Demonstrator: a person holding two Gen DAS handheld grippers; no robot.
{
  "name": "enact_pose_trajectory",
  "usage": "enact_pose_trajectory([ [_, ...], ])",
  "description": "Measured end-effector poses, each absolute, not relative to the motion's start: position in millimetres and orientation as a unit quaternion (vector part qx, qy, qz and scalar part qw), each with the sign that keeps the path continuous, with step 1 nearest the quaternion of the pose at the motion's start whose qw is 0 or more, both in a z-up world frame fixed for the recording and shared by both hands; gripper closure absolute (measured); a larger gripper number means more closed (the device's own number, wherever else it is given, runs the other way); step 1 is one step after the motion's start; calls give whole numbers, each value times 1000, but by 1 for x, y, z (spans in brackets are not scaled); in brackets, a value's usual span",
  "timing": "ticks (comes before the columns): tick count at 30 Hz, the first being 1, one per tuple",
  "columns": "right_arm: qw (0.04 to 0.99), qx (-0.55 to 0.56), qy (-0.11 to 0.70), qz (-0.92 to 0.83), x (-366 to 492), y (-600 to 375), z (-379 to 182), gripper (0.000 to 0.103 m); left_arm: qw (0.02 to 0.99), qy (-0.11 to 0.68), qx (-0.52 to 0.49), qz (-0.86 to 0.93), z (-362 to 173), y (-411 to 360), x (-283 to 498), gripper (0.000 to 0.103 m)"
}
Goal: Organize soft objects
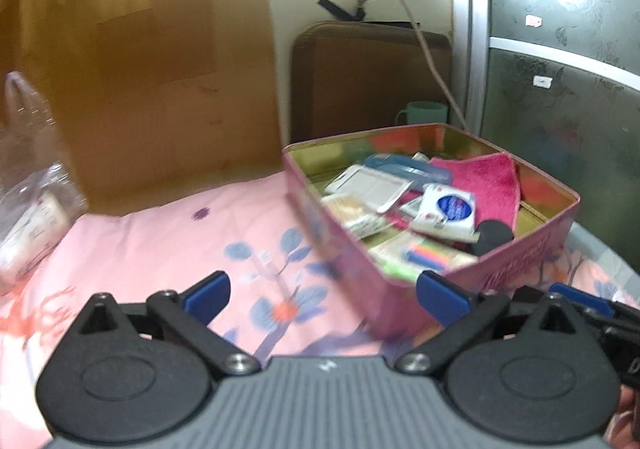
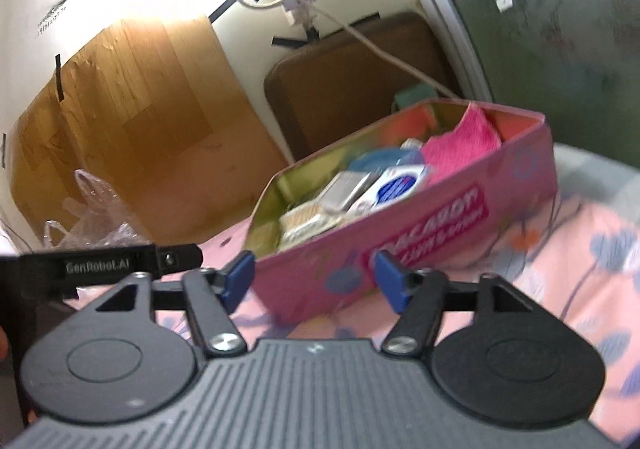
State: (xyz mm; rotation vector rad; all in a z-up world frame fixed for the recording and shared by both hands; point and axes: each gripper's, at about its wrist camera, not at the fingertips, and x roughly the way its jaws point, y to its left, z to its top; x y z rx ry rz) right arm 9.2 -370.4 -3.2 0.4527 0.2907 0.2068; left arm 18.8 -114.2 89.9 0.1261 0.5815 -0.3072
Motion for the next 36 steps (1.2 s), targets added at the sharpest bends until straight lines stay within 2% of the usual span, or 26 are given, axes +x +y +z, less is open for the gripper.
enact_pose_trajectory([
  [6, 949, 235, 170, 121, -9, -348, -3, 21, 943, 296, 60, -138, 77, -89, -10, 0],
  [24, 969, 194, 116, 96, -56, -296, 4, 16, 955, 276, 54, -97, 65, -53, -43, 0],
  [36, 967, 200, 125, 93, -52, -294, -3, 16, 953, 282, 78, -83, 57, -59, -47, 0],
])
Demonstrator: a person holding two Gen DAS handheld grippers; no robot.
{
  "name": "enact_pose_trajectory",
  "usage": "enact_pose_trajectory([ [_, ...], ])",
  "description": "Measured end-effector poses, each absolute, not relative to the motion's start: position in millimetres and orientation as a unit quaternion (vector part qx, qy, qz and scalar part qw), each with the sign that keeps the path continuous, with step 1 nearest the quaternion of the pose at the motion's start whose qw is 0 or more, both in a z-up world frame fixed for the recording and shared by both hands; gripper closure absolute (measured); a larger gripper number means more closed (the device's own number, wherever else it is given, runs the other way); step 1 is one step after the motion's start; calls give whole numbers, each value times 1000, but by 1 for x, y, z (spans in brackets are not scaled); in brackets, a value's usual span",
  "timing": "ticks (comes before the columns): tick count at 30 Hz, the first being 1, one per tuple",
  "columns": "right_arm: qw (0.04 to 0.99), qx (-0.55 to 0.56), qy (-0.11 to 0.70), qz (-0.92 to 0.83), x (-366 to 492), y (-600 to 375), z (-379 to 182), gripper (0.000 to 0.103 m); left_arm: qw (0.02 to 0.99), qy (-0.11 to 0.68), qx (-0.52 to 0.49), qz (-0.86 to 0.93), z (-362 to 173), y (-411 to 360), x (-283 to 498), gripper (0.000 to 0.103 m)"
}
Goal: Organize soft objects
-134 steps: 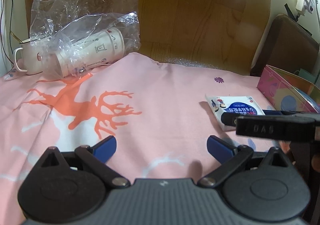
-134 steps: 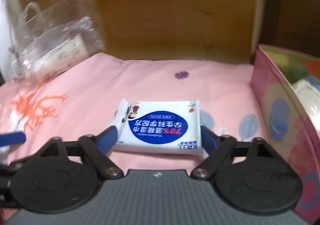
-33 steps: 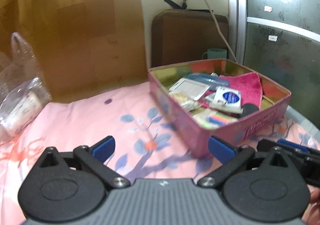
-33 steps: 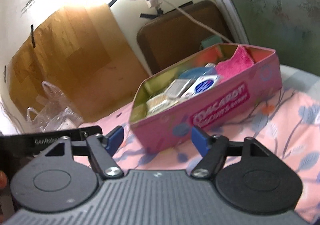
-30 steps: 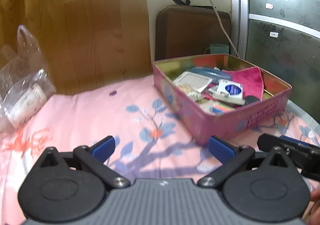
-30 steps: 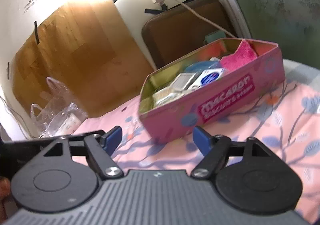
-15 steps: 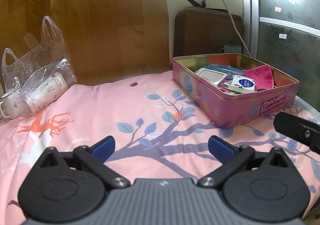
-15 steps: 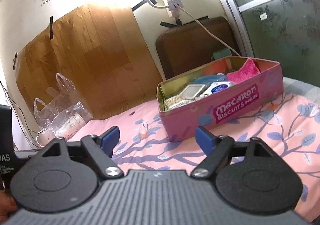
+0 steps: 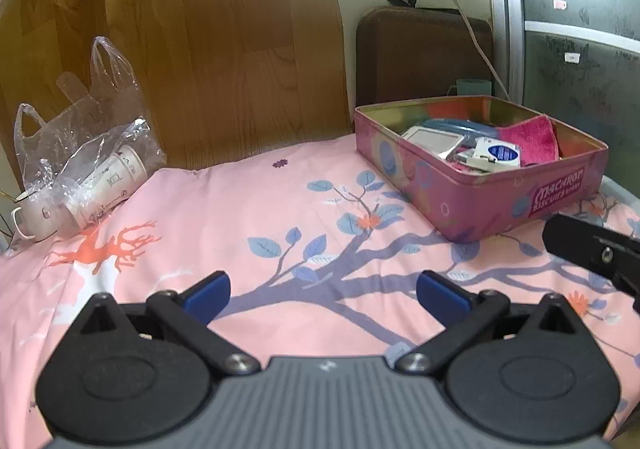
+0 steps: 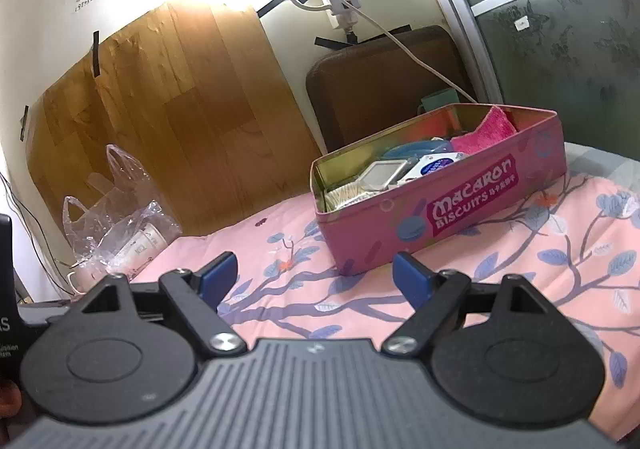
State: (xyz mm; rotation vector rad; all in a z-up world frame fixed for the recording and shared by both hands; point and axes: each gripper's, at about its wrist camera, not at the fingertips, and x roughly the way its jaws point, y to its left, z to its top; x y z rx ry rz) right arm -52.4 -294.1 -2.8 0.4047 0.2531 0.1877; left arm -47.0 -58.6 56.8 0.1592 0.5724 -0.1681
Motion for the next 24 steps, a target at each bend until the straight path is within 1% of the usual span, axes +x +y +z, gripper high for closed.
enact_pose_trajectory([
  [24, 959, 231, 142, 79, -50, -302, -13, 16, 936, 327, 87, -96, 42, -73, -42, 0],
])
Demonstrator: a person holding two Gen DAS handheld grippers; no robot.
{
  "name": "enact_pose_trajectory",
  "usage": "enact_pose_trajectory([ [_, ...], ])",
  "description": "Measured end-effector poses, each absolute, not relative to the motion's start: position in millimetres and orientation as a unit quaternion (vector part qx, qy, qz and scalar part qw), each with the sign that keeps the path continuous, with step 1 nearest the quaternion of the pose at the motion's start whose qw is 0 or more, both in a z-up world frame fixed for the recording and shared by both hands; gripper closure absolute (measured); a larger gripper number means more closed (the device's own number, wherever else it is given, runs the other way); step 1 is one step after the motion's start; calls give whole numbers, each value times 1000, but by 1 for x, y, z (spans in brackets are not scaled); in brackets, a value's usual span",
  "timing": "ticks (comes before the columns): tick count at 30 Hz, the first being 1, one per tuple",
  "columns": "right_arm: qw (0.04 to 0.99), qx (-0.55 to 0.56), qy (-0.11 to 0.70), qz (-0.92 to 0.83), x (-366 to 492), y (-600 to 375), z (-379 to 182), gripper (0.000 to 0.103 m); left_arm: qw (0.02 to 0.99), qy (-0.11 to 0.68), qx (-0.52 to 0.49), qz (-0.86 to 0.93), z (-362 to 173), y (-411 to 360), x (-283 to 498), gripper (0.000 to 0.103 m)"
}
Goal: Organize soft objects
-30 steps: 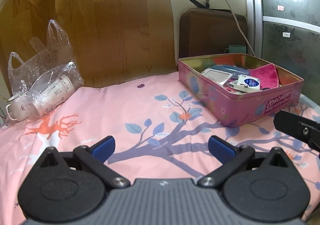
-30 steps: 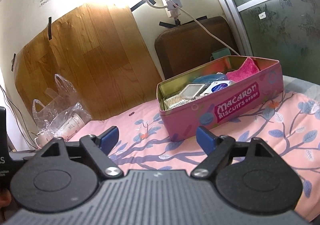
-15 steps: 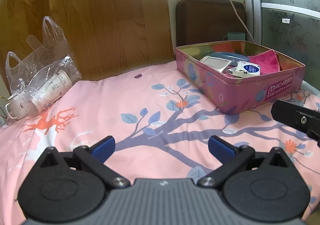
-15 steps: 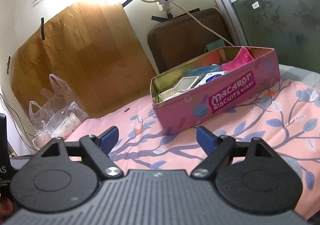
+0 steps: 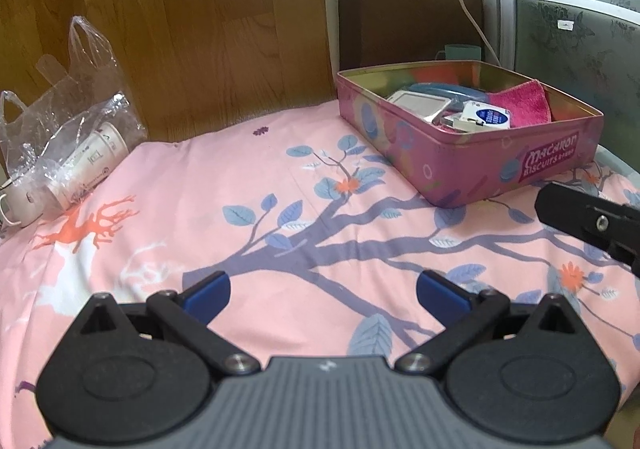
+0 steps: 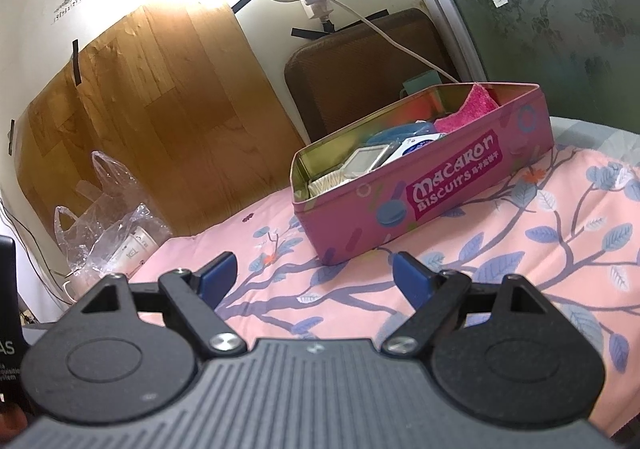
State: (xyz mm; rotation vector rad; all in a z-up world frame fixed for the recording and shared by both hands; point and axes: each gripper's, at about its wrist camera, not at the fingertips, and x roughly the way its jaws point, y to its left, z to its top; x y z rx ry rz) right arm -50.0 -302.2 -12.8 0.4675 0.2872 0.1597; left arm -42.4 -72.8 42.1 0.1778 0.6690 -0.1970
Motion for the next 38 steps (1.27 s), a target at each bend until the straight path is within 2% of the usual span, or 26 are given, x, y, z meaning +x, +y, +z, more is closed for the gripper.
enact_pose_trajectory([
  [31, 956, 236, 153, 81, -46, -306, -16, 16, 926, 352, 78, -113, 39, -76, -40, 0],
  [38, 956, 236, 152, 80, -46, -305, -16, 16, 932, 328, 85, -131, 44, -78, -46, 0],
])
